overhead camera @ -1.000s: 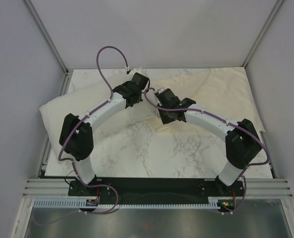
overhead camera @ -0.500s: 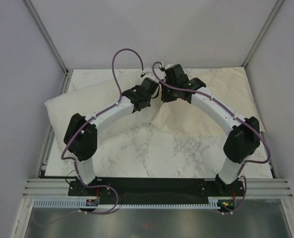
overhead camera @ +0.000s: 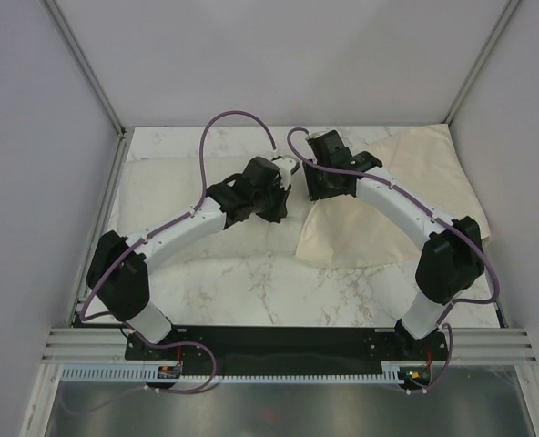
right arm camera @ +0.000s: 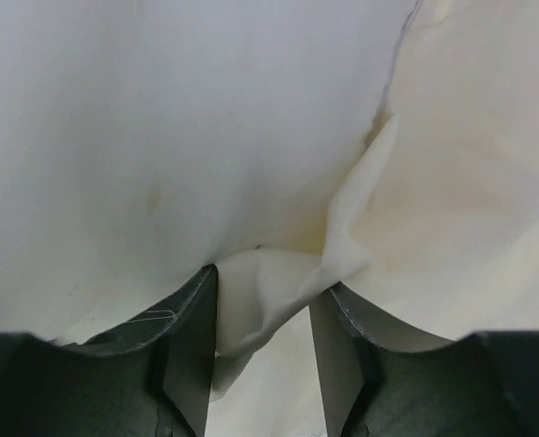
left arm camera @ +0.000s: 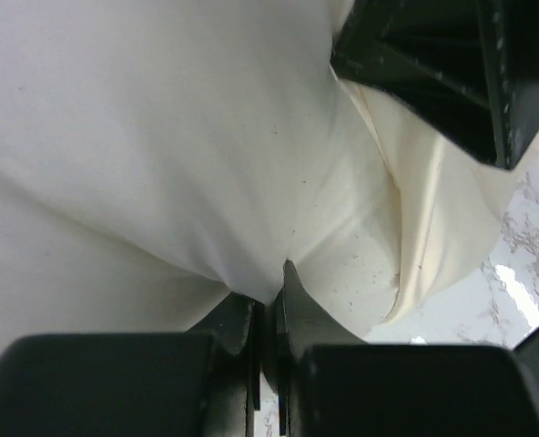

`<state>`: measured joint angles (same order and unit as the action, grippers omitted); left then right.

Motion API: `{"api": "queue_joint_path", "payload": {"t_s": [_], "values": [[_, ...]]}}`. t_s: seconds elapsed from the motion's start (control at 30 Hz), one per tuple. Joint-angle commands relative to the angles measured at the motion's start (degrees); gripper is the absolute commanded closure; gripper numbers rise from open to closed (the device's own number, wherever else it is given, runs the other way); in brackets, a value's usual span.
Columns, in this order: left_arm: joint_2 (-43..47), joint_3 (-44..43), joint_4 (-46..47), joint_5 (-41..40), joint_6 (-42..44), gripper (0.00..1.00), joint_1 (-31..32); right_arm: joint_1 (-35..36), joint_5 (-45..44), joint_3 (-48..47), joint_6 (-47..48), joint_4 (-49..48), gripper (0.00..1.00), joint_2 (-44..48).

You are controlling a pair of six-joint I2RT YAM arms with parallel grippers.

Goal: Put the pillow into the pillowcase

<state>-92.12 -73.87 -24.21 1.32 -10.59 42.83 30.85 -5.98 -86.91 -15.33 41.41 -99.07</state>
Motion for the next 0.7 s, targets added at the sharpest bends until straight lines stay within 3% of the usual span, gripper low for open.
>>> {"api": "queue_joint_path", "payload": {"t_s": [0.0,0.23,0.67], "values": [[1.1,-1.8,-6.3,12.5,2.2,0.98,2.3,-0.7,-11.2,-1.1,1.6,-2.2,0.49,3.0],[-2.7,-2.2,-8.0,7.7,-2.4,0.98,2.7,-0.7,-21.7,-4.1,2.4,3.5,0.38,-1.5],[-6.3,-2.3,-8.1,6.9,-1.8,0.98,5.1,-0.8,-28.0,-5.4,3.3,4.9,0.26,-8.3]]}}
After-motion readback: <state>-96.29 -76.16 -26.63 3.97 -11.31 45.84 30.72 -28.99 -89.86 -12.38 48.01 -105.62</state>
